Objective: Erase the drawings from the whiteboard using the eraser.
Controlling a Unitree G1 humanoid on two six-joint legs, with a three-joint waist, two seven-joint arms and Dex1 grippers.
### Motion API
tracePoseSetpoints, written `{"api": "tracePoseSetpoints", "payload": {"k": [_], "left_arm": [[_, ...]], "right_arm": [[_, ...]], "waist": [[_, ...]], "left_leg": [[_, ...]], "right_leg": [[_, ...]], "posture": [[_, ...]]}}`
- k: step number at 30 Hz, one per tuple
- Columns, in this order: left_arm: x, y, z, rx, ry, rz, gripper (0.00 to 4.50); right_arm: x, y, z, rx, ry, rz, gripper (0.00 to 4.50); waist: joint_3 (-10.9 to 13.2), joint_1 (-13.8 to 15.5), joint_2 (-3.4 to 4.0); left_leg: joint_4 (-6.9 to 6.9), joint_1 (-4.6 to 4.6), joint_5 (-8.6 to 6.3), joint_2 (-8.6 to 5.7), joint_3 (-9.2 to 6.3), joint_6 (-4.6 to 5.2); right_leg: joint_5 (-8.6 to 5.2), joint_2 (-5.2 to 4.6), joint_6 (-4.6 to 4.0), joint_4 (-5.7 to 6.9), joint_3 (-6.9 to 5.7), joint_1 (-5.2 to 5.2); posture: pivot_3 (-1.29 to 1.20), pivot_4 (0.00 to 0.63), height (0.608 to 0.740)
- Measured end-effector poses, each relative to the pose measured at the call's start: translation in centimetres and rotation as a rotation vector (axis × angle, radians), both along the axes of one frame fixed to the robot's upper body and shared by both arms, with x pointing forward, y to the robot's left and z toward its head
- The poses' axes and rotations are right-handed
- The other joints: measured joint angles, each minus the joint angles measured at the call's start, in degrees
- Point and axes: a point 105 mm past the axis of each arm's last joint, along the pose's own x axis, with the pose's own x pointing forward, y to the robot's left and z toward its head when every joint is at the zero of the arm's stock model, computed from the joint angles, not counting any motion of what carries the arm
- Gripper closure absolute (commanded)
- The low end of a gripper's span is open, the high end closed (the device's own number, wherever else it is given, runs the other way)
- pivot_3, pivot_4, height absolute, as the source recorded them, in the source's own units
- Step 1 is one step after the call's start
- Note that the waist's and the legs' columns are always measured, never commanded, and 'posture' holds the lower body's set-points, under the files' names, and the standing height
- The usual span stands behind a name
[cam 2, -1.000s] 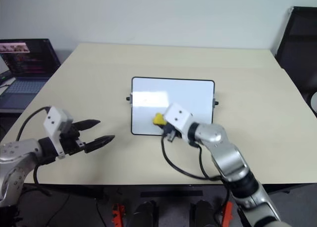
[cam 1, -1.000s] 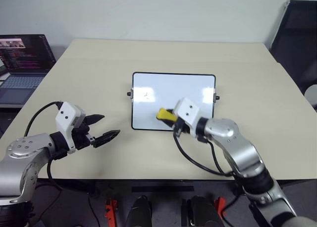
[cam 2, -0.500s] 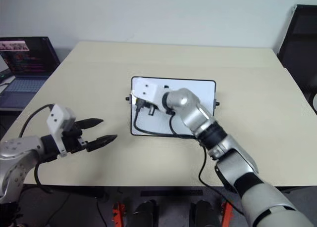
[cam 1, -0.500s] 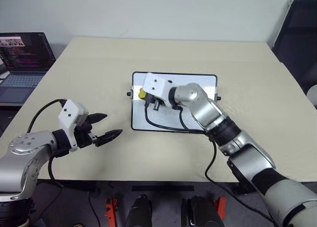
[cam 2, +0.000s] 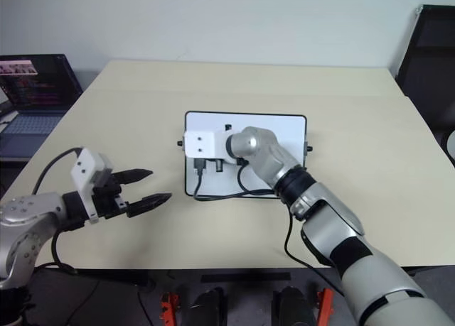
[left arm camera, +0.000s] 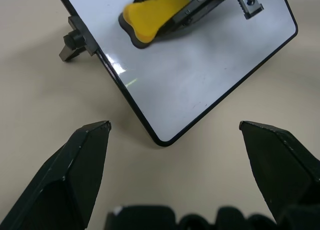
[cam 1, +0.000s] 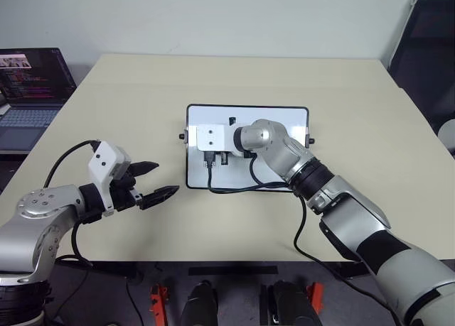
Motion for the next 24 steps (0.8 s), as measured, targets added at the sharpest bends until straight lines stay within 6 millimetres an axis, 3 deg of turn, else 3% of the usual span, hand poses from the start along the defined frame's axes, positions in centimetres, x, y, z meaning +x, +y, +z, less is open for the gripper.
{"api": "tracePoseSetpoints", "payload": {"k": [4, 8, 11, 15, 18, 20, 24], "left_arm": [[0.0, -0.1, -0.1, 0.002, 0.003, -0.005, 0.00], [0.0, -0.3, -0.2, 0.002, 0.008, -0.012, 0.00], [0.0, -0.5, -0.3, 0.003, 0.010, -0.022, 0.00], [0.1, -0.6, -0.2, 0.004, 0.009, -0.026, 0.00], [0.1, -0.7, -0.2, 0.003, 0.008, -0.034, 0.00], [0.0, -0.7, -0.2, 0.002, 0.010, -0.037, 0.00], [0.1, -0.8, -0.1, 0.003, 0.008, -0.045, 0.00]], "right_arm": [[1.3, 0.2, 1.2, 0.064, -0.112, -0.059, 3.43], [2.8, -1.1, 3.0, 0.108, -0.160, -0.133, 3.43], [1.8, -1.1, 1.7, 0.037, -0.096, -0.069, 3.43], [-0.9, -1.5, -2.0, -0.121, 0.022, 0.081, 3.43], [-1.0, -1.5, -2.4, -0.139, 0.006, 0.083, 3.43], [-0.2, -1.0, -1.7, -0.099, -0.060, 0.047, 3.43], [2.8, -1.5, 2.4, 0.031, -0.242, -0.100, 3.44]], "waist": [[0.00, -0.04, 0.00], [-0.02, 0.08, -0.05], [-0.03, -0.05, -0.06], [-0.03, -0.08, -0.06], [-0.03, -0.16, -0.05], [-0.02, -0.18, -0.04], [-0.01, -0.04, -0.07]], "left_leg": [[0.00, 0.07, 0.14, 0.00, -0.03, -0.14], [0.00, 0.15, 0.22, 0.00, -0.04, -0.25], [-0.04, 0.30, 0.21, 0.00, -0.03, -0.24], [-0.06, 0.43, 0.22, 0.00, -0.04, -0.24], [-0.06, 0.47, 0.31, 0.00, -0.08, -0.12], [-0.06, 0.48, 0.40, 0.00, -0.08, -0.03], [-0.07, 0.43, 0.69, -0.01, -0.13, -0.17]], "right_leg": [[0.00, 0.00, 0.00, 0.14, 0.00, 0.00], [-0.04, 0.00, -0.01, 0.31, 0.02, 0.00], [-0.11, 0.00, -0.09, 0.49, 0.03, 0.03], [-0.30, 0.00, 0.07, 0.73, 0.03, 0.06], [-0.31, 0.01, 0.05, 0.82, 0.00, 0.04], [-0.36, 0.01, -0.25, 0.85, 0.01, 0.02], [-0.21, 0.00, -0.39, 0.84, -0.02, -0.03]], "posture": [[0.00, 0.150, 0.740], [0.00, 0.150, 0.740], [0.00, 0.150, 0.740], [0.00, 0.150, 0.740], [0.00, 0.150, 0.740], [0.00, 0.150, 0.740], [0.00, 0.150, 0.740]]}}
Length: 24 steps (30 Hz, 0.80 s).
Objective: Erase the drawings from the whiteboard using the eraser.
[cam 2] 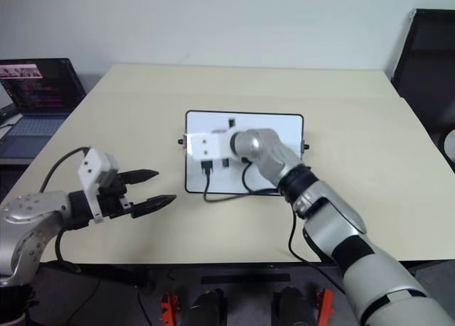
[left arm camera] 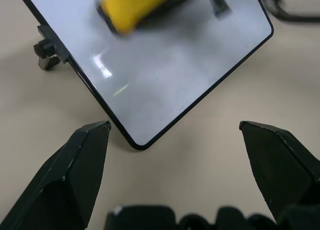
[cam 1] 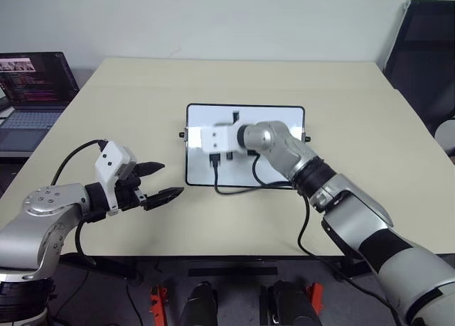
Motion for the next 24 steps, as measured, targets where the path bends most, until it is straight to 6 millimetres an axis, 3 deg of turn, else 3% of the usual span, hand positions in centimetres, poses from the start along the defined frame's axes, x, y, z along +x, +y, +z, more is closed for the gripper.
{"api": "tracePoseSetpoints", "payload": {"k": [2, 6, 10, 12, 15, 20, 24], "left_arm": [[0.0, 0.0, 0.0, 0.001, 0.000, 0.000, 0.00], [0.1, 0.0, 0.1, 0.001, -0.004, -0.002, 0.00], [0.1, 0.0, 0.1, 0.001, -0.003, -0.002, 0.00], [0.2, 0.1, 0.0, -0.001, -0.001, 0.006, 0.00], [0.4, 0.4, 0.0, -0.003, 0.001, 0.017, 0.00], [0.5, 0.5, 0.0, 0.001, 0.001, 0.022, 0.00], [0.5, 0.6, -0.1, 0.007, 0.000, 0.025, 0.00]], "right_arm": [[0.5, -0.4, 0.4, 0.010, -0.016, -0.020, 3.44], [-0.7, 0.6, -1.0, -0.018, 0.054, 0.052, 3.44], [-3.4, 1.5, -4.5, -0.097, 0.218, 0.167, 3.45], [-4.1, 2.2, -5.2, -0.106, 0.235, 0.187, 3.45], [-3.3, 3.2, -4.4, -0.018, 0.174, 0.133, 3.45], [-1.8, 4.1, -0.7, 0.104, 0.044, 0.062, 3.45], [-1.6, 4.2, -1.7, 0.088, 0.080, 0.047, 3.45]], "waist": [[-0.05, -0.06, -0.08], [-0.05, -0.30, -0.08], [-0.04, -0.30, -0.06], [-0.01, -0.29, -0.04], [0.00, -0.30, -0.05], [0.02, -0.26, -0.08], [0.02, -0.25, -0.09]], "left_leg": [[0.00, 0.01, 0.01, 0.00, 0.02, -0.02], [-0.16, 0.00, 0.01, 0.02, 0.04, -0.01], [-0.22, -0.01, 0.01, 0.03, 0.03, -0.01], [-0.21, -0.02, 0.01, 0.03, 0.03, -0.01], [-0.21, -0.01, 0.02, 0.03, 0.01, -0.02], [-0.22, -0.09, 0.03, 0.03, 0.02, -0.05], [-0.30, -0.20, 0.02, 0.03, 0.03, -0.05]], "right_leg": [[0.00, 0.00, 0.00, -0.05, 0.03, 0.03], [0.08, 0.02, 0.28, -0.04, 0.02, 0.00], [0.04, 0.02, 0.33, -0.04, -0.01, 0.00], [0.04, 0.02, 0.34, -0.02, 0.00, -0.04], [-0.05, 0.03, 0.10, 0.02, 0.00, -0.07], [0.00, 0.03, 0.18, -0.01, 0.01, -0.12], [0.02, 0.03, 0.19, -0.02, 0.00, -0.26]], "posture": [[0.00, 0.150, 0.740], [0.00, 0.150, 0.740], [0.00, 0.150, 0.740], [0.00, 0.150, 0.740], [0.00, 0.150, 0.740], [0.00, 0.150, 0.740], [0.00, 0.150, 0.740]]}}
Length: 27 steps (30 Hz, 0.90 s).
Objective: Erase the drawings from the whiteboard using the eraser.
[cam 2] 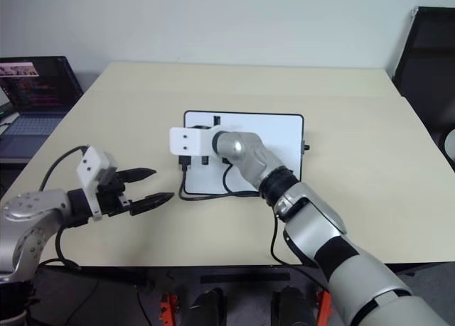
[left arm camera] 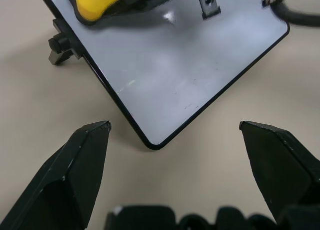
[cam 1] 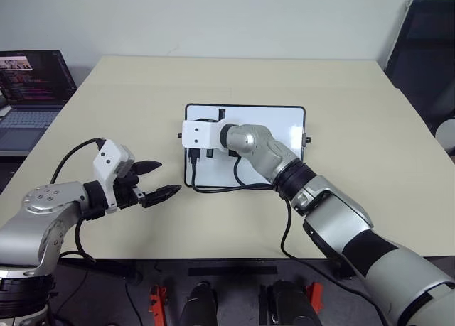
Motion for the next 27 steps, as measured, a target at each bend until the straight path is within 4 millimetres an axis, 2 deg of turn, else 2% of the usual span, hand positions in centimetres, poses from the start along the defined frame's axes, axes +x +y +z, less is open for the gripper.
{"api": "tracePoseSetpoints", "payload": {"k": [3, 7, 9, 13, 15, 18, 22, 24, 27], "left_arm": [[0.0, 0.0, 0.0, 0.001, -0.001, 0.000, 0.00], [0.0, 0.0, 0.0, 0.002, -0.002, -0.001, 0.00], [0.1, -0.1, 0.2, 0.002, -0.009, -0.007, 0.00], [0.4, -0.8, 0.6, 0.005, -0.024, -0.037, 0.00], [0.7, -1.7, 0.9, 0.008, -0.035, -0.077, 0.00], [1.2, -3.4, 1.8, 0.009, -0.066, -0.145, 0.00], [1.4, -6.4, 2.4, -0.008, -0.093, -0.270, 0.00], [1.4, -8.3, 2.6, -0.021, -0.099, -0.352, 0.00], [1.5, -11.4, 3.0, -0.041, -0.111, -0.478, 0.00]], "right_arm": [[-0.6, 0.1, -0.9, -0.060, 0.055, 0.044, 3.45], [-2.3, -0.1, -3.5, -0.141, 0.137, 0.125, 3.45], [-2.2, -0.5, -3.4, -0.142, 0.136, 0.115, 3.45], [-1.7, -2.5, -1.5, -0.051, 0.132, 0.067, 3.45], [-2.5, -4.1, -0.3, 0.071, 0.170, 0.064, 3.45], [-4.3, -7.4, 0.5, 0.224, 0.255, 0.014, 3.45], [-6.3, -12.9, 0.0, 0.342, 0.349, -0.157, 3.45], [-7.4, -16.4, -0.6, 0.379, 0.373, -0.290, 3.45], [-9.3, -20.4, -1.8, 0.461, 0.428, -0.483, 3.45]], "waist": [[0.00, -0.03, -0.01], [0.00, -0.01, 0.00], [0.00, 0.11, 0.00], [-0.01, 0.41, -0.03], [-0.02, 0.82, -0.04], [-0.02, 1.34, -0.05], [-0.02, 1.50, -0.04], [-0.02, 1.63, -0.04], [-0.02, 1.60, -0.04]], "left_leg": [[0.00, -0.05, 0.00, 0.00, 0.01, 0.00], [0.02, -0.03, 0.01, 0.00, 0.00, 0.00], [0.04, -0.04, 0.03, 0.00, -0.02, 0.00], [0.09, -0.05, 0.05, -0.01, 0.00, -0.02], [0.08, -0.14, 0.05, -0.01, -0.01, -0.03], [0.09, -0.39, 0.05, -0.01, -0.01, -0.03], [0.14, -0.44, 0.05, -0.02, 0.00, -0.03], [0.19, -0.44, 0.05, -0.02, 0.00, -0.03], [0.26, -0.44, 0.05, -0.02, 0.00, -0.02]], "right_leg": [[0.01, 0.00, -0.01, 0.03, 0.00, -0.08], [-0.01, 0.00, 0.12, 0.06, 0.00, -0.06], [0.02, 0.00, 0.13, 0.07, -0.01, -0.07], [0.06, 0.00, 0.16, 0.01, 0.02, -0.02], [0.07, 0.00, 0.19, -0.02, -0.01, -0.06], [0.13, 0.00, 0.11, -0.01, -0.02, -0.26], [0.09, 0.00, 0.18, -0.01, -0.04, -0.28], [0.04, 0.00, 0.25, -0.02, -0.04, -0.27], [0.06, 0.00, 0.27, 0.01, -0.03, -0.26]], "posture": [[0.00, 0.150, 0.740], [0.00, 0.150, 0.740], [0.00, 0.150, 0.740], [0.00, 0.150, 0.740], [0.00, 0.150, 0.740], [0.00, 0.150, 0.740], [0.00, 0.150, 0.740], [0.00, 0.150, 0.740], [0.00, 0.150, 0.740]]}}
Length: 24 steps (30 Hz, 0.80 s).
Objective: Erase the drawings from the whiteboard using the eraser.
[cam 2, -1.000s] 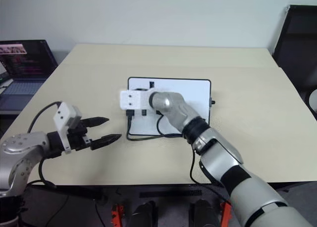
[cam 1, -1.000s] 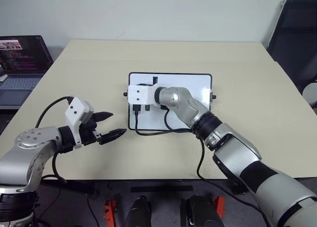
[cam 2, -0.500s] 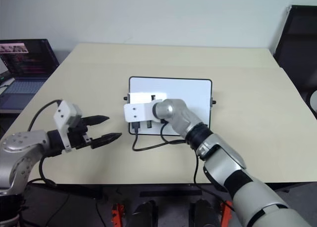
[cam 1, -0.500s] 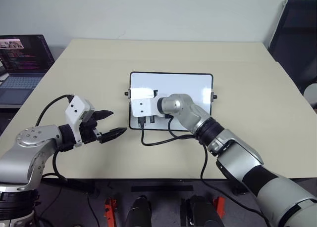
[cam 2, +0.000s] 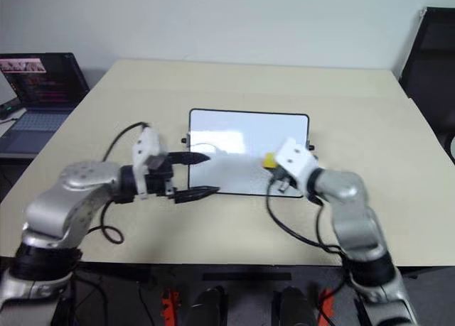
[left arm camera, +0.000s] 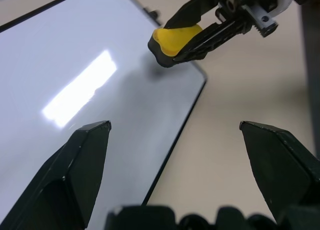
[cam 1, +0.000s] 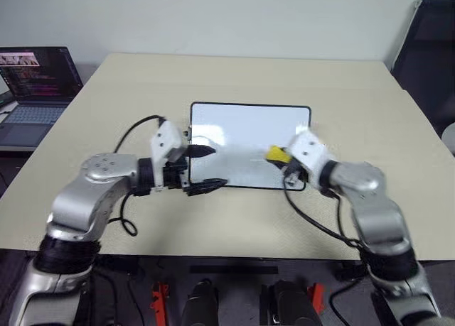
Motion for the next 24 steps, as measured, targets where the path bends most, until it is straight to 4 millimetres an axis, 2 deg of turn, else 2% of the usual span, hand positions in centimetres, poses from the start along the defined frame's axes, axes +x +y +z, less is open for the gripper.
{"api": "tracePoseSetpoints", "payload": {"k": [4, 6, 8, 13, 18, 24], "left_arm": [[0.1, -2.8, -0.2, -0.007, 0.005, -0.127, 0.00], [0.5, -3.7, -0.6, -0.003, 0.019, -0.170, 0.00], [0.9, -4.8, -1.2, 0.001, 0.034, -0.214, 0.00], [1.6, -6.8, -1.1, 0.004, 0.005, -0.297, 0.00], [1.7, -9.1, -1.2, 0.018, -0.036, -0.390, 0.00], [1.9, -9.9, -1.4, 0.022, -0.045, -0.418, 0.00]], "right_arm": [[-1.3, -3.9, -1.5, -0.011, 0.053, -0.204, 3.45], [-1.3, -6.3, -1.9, -0.011, 0.053, -0.339, 3.45], [-0.9, -7.8, -2.0, 0.053, 0.054, -0.451, 3.45], [0.6, -8.6, -3.4, 0.202, 0.110, -0.577, 3.45], [2.6, -10.9, -4.7, 0.271, 0.120, -0.727, 3.45], [3.4, -12.3, -6.1, 0.310, 0.151, -0.796, 3.45]], "waist": [[0.00, -0.70, 0.00], [0.00, -0.67, 0.00], [0.00, -0.70, 0.00], [0.00, -0.74, 0.01], [0.01, -0.41, 0.02], [0.02, -0.57, 0.04]], "left_leg": [[0.06, 0.03, 0.00, 0.00, 0.10, 0.01], [0.07, 0.04, 0.02, 0.00, 0.09, 0.03], [0.07, 0.03, 0.04, -0.01, 0.08, 0.06], [0.06, 0.02, 0.04, -0.02, 0.08, 0.07], [0.05, -0.02, 0.05, -0.05, 0.08, 0.07], [0.01, -0.01, 0.05, -0.05, 0.08, 0.08]], "right_leg": [[0.05, -0.01, 0.00, 0.00, 0.10, 0.01], [0.05, 0.00, 0.01, 0.01, 0.09, 0.01], [0.07, 0.00, 0.01, 0.01, 0.08, 0.01], [0.09, 0.00, 0.05, 0.00, 0.09, 0.02], [0.09, -0.01, 0.05, -0.03, 0.08, 0.03], [0.08, -0.01, 0.05, -0.02, 0.09, 0.01]], "posture": [[0.00, 0.150, 0.740], [0.00, 0.150, 0.740], [0.00, 0.150, 0.740], [0.00, 0.150, 0.740], [0.00, 0.150, 0.740], [0.00, 0.150, 0.740]]}}
